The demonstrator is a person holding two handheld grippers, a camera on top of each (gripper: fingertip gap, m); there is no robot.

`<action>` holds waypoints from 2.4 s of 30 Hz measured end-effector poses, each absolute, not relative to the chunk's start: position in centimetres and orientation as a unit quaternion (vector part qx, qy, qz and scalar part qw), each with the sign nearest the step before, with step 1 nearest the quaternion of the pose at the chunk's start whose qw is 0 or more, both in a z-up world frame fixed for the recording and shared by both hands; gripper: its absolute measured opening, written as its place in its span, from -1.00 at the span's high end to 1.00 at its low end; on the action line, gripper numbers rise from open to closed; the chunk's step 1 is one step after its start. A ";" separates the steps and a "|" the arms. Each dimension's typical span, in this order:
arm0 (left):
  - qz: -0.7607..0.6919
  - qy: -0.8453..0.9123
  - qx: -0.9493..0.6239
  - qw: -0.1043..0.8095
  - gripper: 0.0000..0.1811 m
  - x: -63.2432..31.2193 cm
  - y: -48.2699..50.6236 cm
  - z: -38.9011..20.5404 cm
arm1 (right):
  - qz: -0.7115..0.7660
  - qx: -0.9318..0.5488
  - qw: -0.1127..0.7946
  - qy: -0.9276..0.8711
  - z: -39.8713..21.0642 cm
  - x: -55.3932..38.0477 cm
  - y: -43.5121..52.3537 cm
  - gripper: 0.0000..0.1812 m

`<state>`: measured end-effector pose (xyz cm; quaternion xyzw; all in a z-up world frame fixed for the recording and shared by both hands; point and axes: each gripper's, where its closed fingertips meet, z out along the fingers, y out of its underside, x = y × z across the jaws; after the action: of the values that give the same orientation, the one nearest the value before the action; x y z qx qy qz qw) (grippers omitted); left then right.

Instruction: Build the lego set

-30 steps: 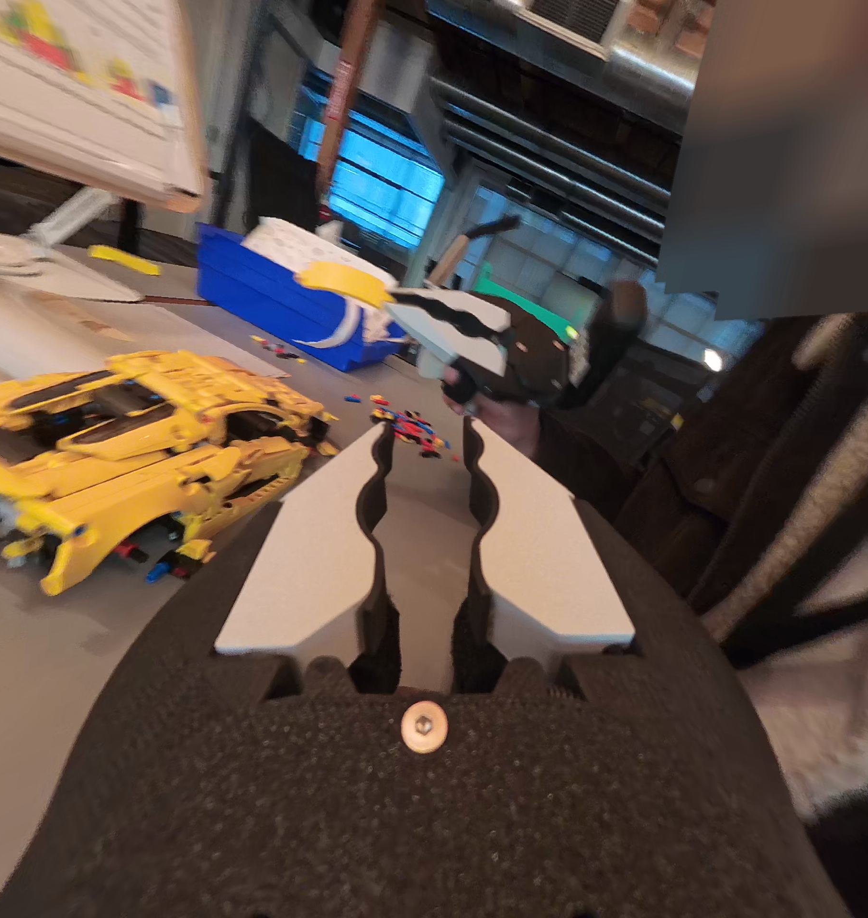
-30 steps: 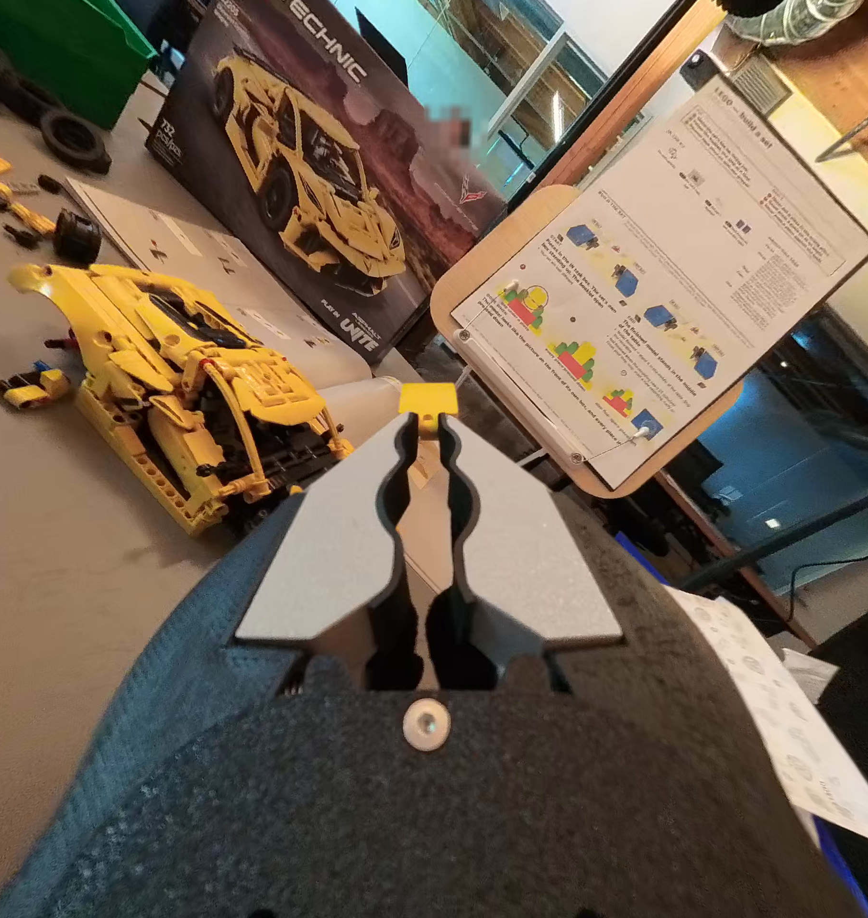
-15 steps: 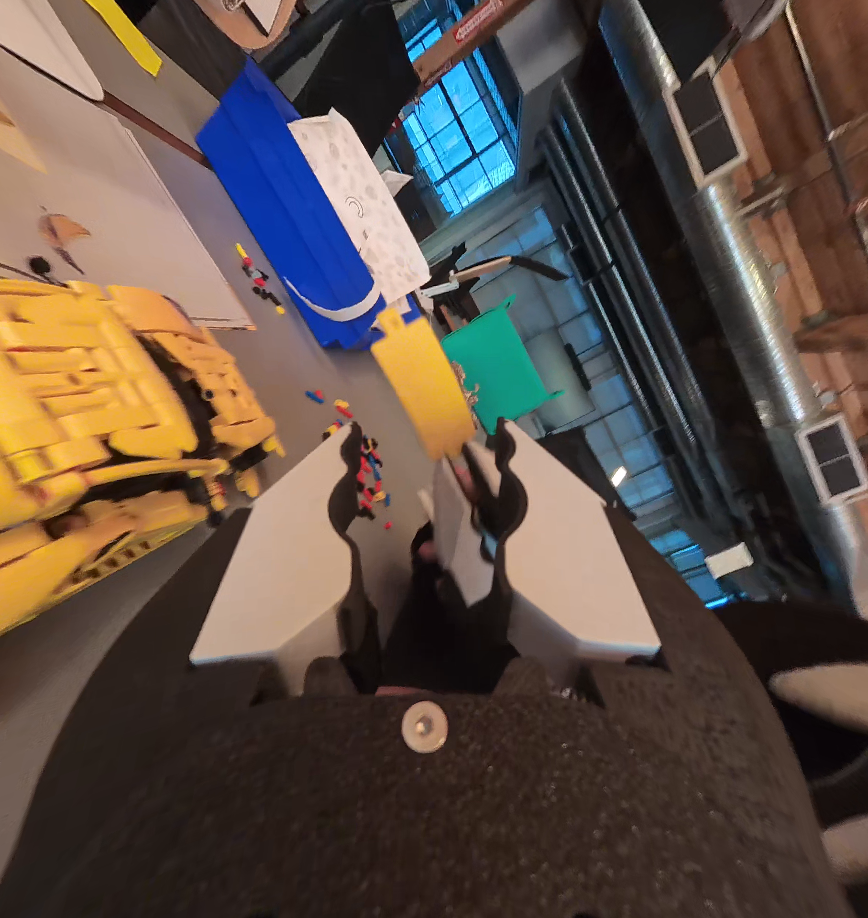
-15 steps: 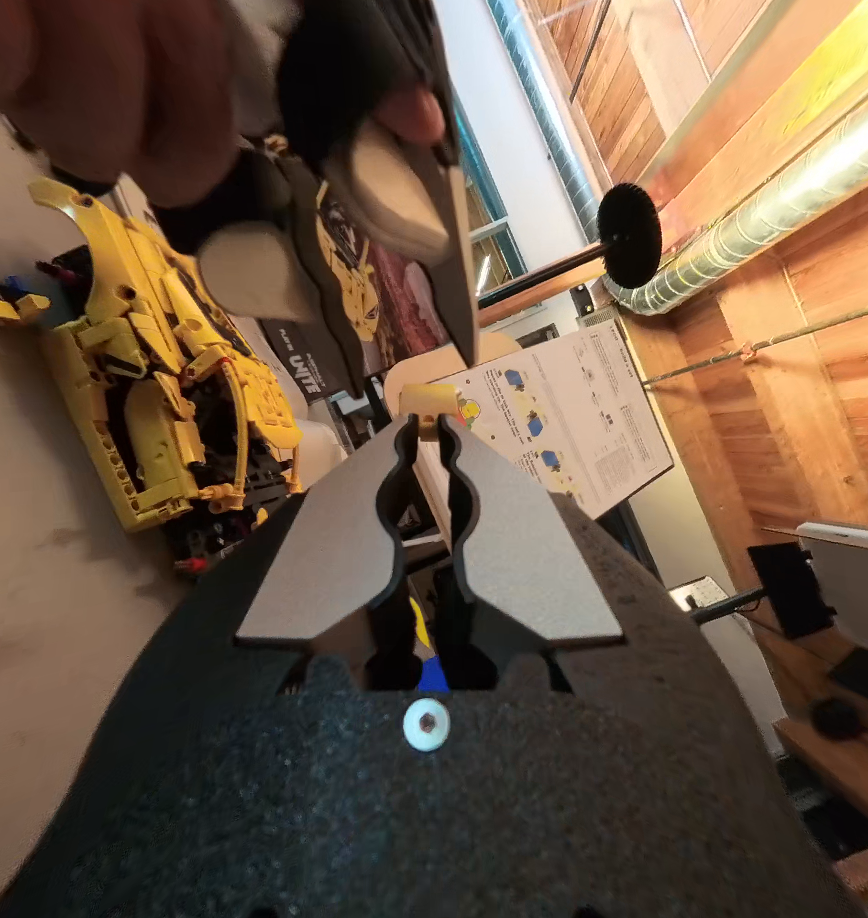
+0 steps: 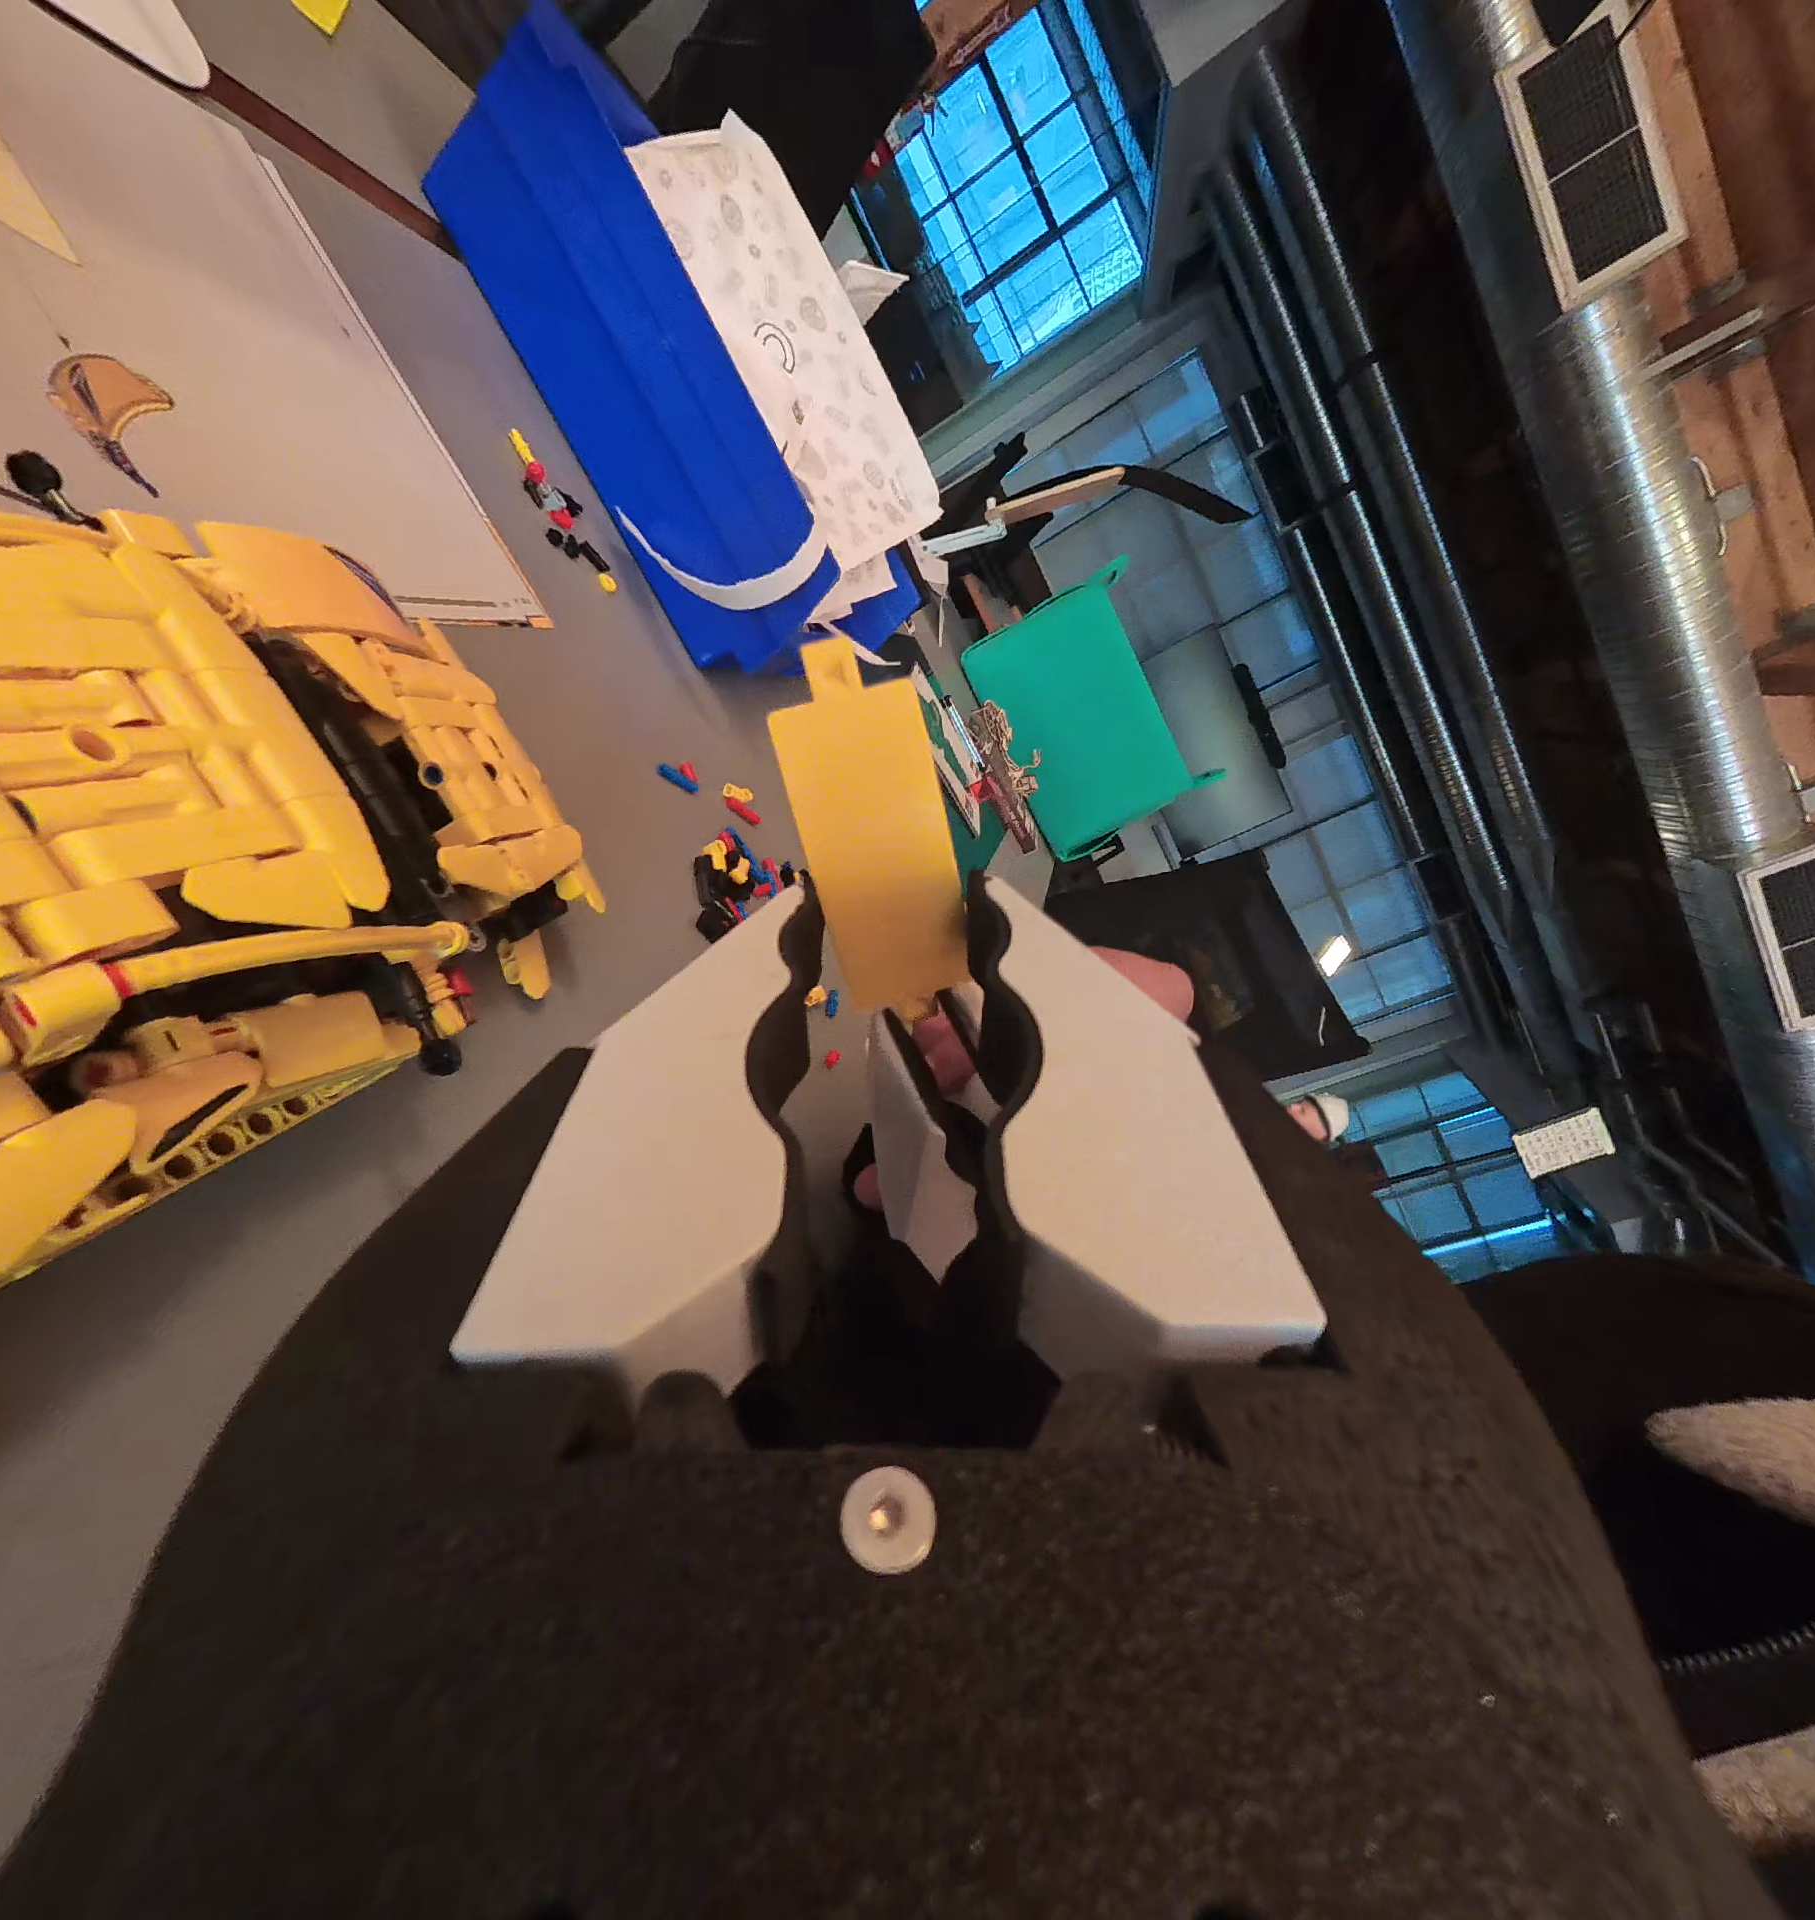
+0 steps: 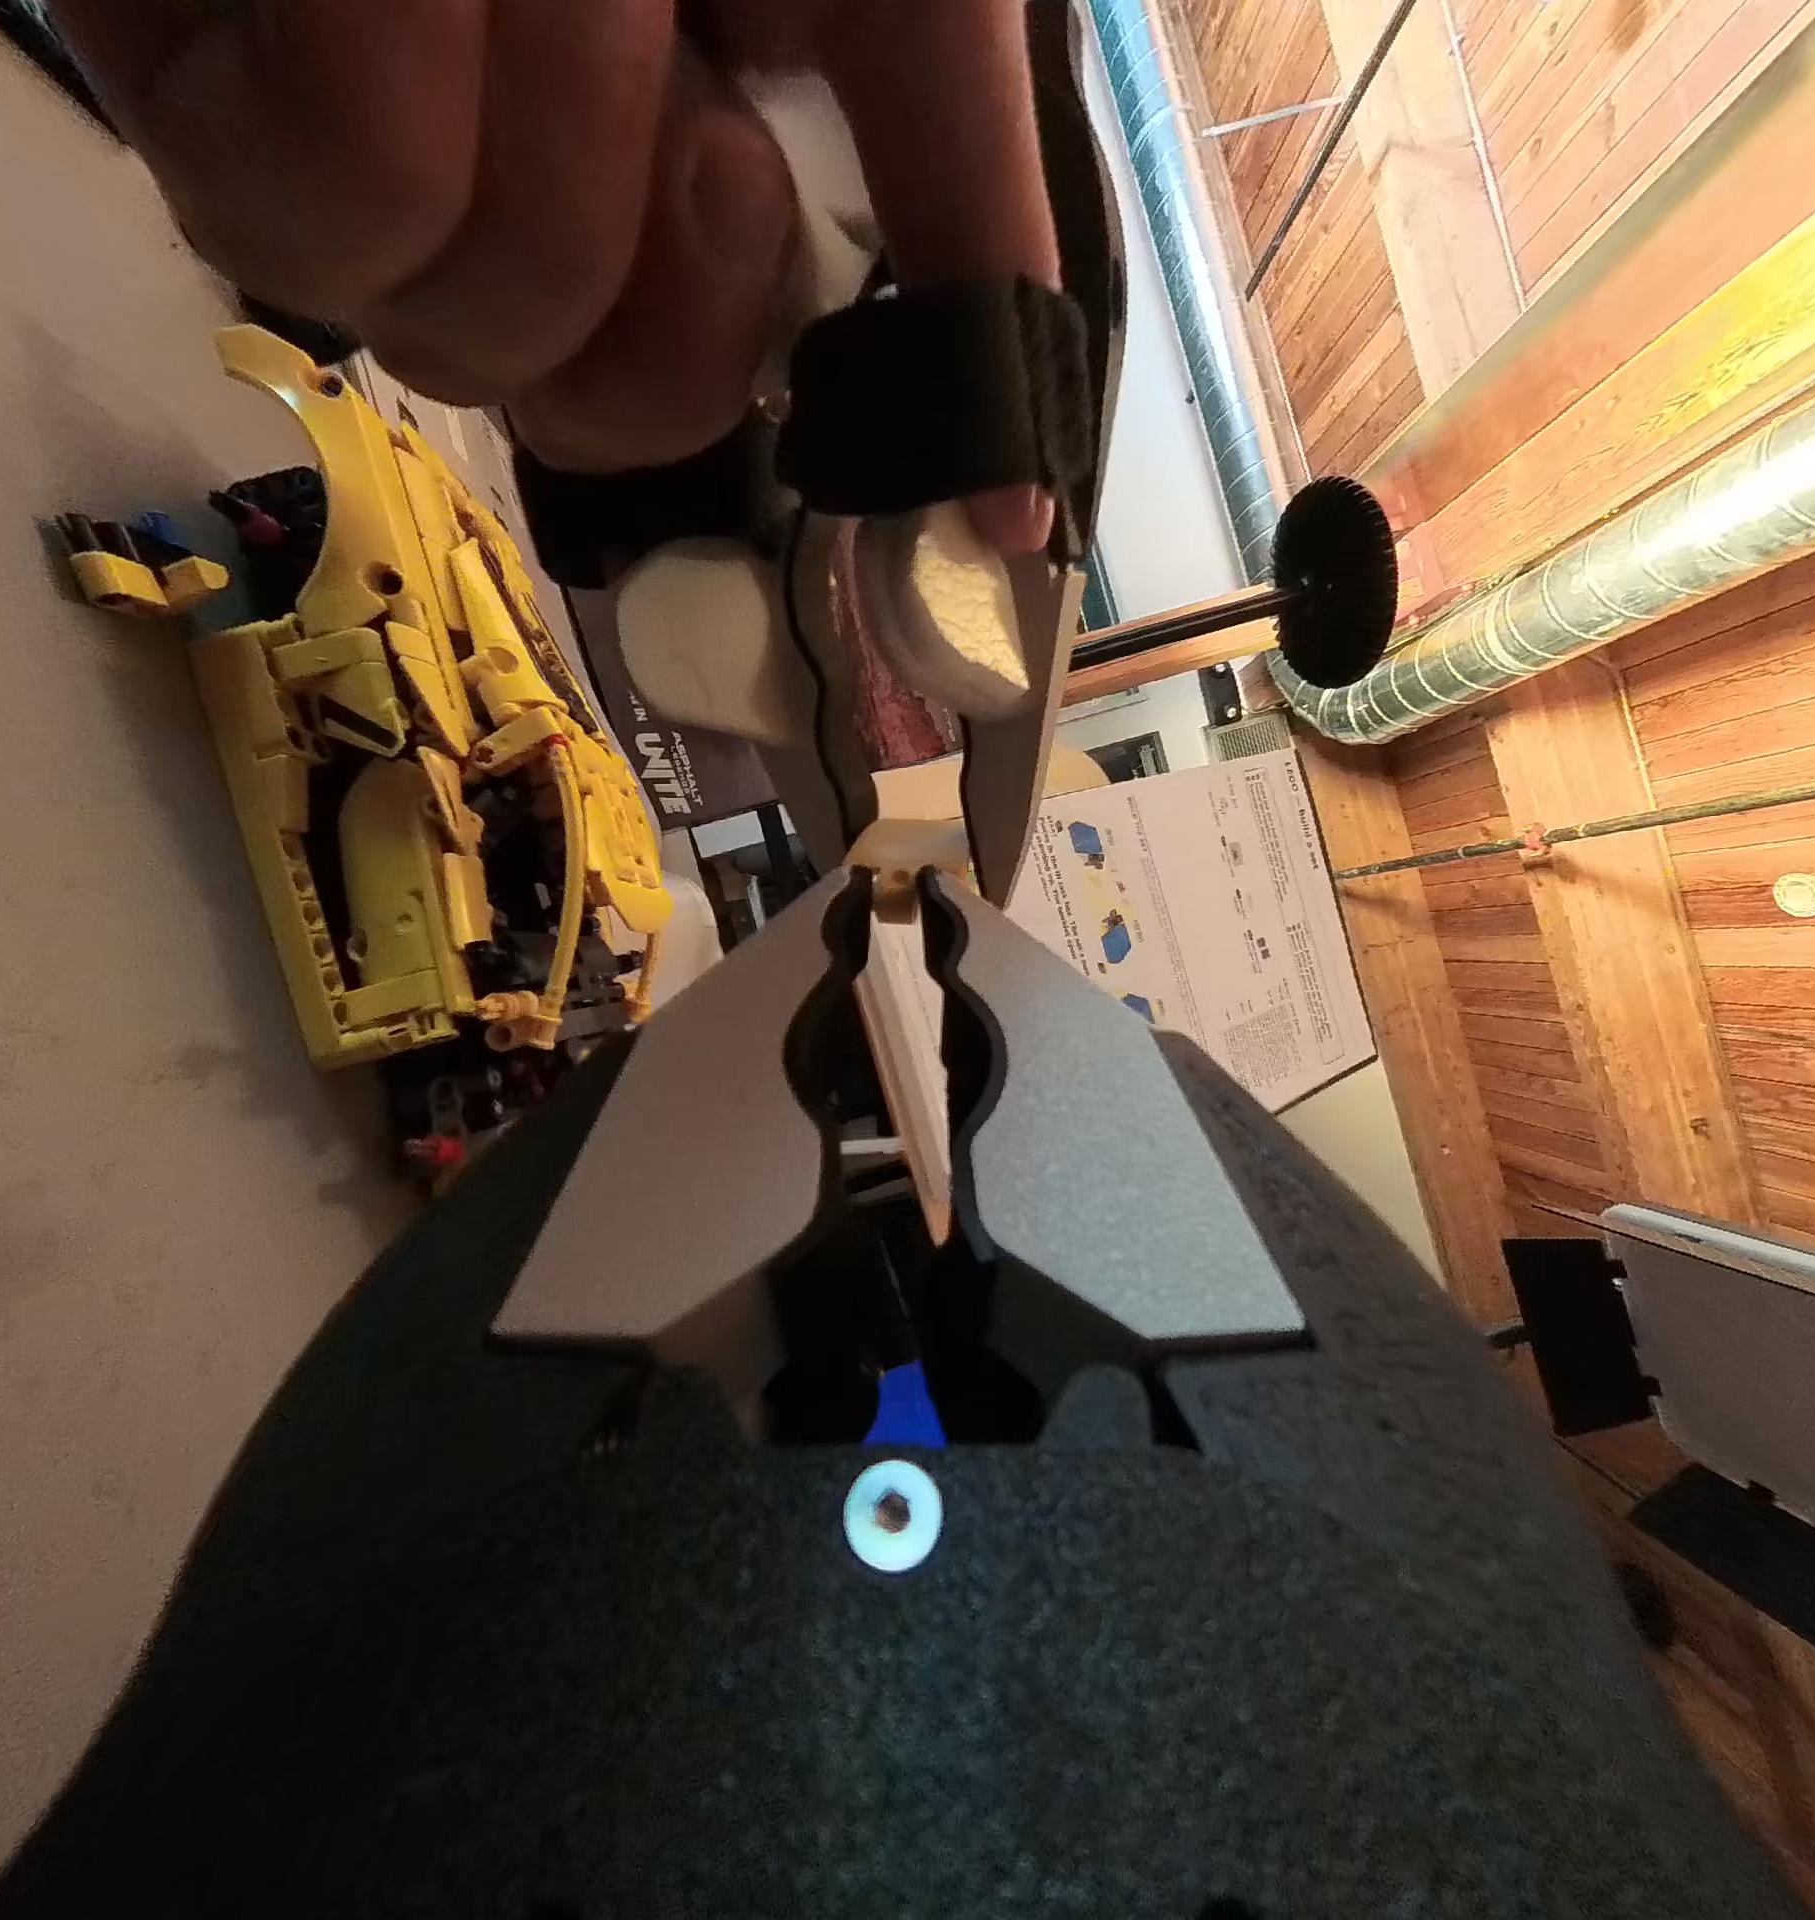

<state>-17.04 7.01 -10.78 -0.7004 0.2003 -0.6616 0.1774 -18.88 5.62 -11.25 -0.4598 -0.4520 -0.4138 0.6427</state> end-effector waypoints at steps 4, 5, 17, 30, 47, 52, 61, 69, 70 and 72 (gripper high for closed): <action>-0.654 0.211 -0.701 0.191 0.71 -17.3 7.6 -10.6 | -0.362 -0.469 0.667 -0.452 -11.6 -19.7 5.5 0.88; -0.656 0.208 -0.699 0.194 0.71 -17.6 8.0 -10.4 | -0.339 -0.472 0.677 -0.452 -11.5 -20.1 5.3 0.85; -0.258 0.633 -0.701 0.205 0.71 -24.7 3.3 -22.7 | 0.172 -0.641 0.735 -0.137 -7.6 -13.1 6.6 0.49; -0.220 0.710 -0.653 0.146 0.70 -25.6 0.5 -25.5 | 0.191 -0.662 0.715 -0.120 -9.0 -12.8 7.6 0.52; -0.277 0.659 -0.665 0.215 0.63 -25.6 2.3 -22.7 | 0.209 -0.666 0.706 -0.118 -9.2 -13.1 7.7 0.54; -0.306 0.637 -0.677 0.204 0.63 -26.0 2.9 -23.2 | 0.210 -0.666 0.706 -0.118 -9.2 -13.1 7.7 0.54; -0.301 0.614 -0.700 0.207 0.63 -26.4 4.7 -24.4 | 0.214 -0.668 0.703 -0.117 -9.4 -13.1 7.7 0.56; -0.317 0.603 -0.698 0.223 0.63 -26.9 4.5 -23.0 | 0.215 -0.671 0.700 -0.118 -9.6 -13.2 7.8 0.56; -0.317 0.597 -0.699 0.233 0.63 -27.4 4.6 -22.5 | 0.214 -0.672 0.699 -0.119 -9.6 -13.2 7.8 0.56; -0.323 0.571 -0.704 0.271 0.63 -28.7 5.1 -21.2 | 0.216 -0.673 0.697 -0.119 -9.7 -13.2 7.8 0.57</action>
<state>-28.71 5.08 -21.18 -0.7041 0.5714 -0.3227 0.2714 -13.21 7.75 -9.67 -0.6734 -0.1187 0.2163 0.6969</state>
